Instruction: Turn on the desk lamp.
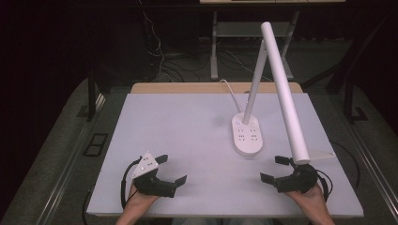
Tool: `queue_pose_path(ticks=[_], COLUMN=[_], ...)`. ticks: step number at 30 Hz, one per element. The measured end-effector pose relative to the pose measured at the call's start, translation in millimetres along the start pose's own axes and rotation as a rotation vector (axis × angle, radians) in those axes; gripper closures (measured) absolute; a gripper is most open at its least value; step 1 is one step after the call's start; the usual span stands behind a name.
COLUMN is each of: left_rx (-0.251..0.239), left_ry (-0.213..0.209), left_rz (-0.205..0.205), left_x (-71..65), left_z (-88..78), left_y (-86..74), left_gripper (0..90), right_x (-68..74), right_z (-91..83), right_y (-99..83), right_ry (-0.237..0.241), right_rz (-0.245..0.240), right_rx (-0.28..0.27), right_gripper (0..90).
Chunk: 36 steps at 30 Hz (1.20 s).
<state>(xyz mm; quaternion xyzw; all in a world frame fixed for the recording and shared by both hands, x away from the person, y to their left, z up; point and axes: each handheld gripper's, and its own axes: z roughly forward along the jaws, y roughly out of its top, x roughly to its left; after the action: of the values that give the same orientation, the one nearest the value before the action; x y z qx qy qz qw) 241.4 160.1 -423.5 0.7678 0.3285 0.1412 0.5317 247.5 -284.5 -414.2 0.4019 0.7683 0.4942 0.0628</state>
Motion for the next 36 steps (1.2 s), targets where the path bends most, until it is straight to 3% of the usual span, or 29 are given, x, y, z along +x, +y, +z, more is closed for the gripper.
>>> queue_pose_path(ticks=[36], left_rx=[0.004], left_ry=[-0.003], left_rz=[0.007], left_x=[-1.5], left_z=[-1.1], left_y=[-0.3], left_gripper=[0.0], right_x=[4.1], right_z=[-2.3], right_y=[5.6], right_ry=[0.003], right_rz=[0.007], right_rx=[0.039], right_gripper=[0.1])
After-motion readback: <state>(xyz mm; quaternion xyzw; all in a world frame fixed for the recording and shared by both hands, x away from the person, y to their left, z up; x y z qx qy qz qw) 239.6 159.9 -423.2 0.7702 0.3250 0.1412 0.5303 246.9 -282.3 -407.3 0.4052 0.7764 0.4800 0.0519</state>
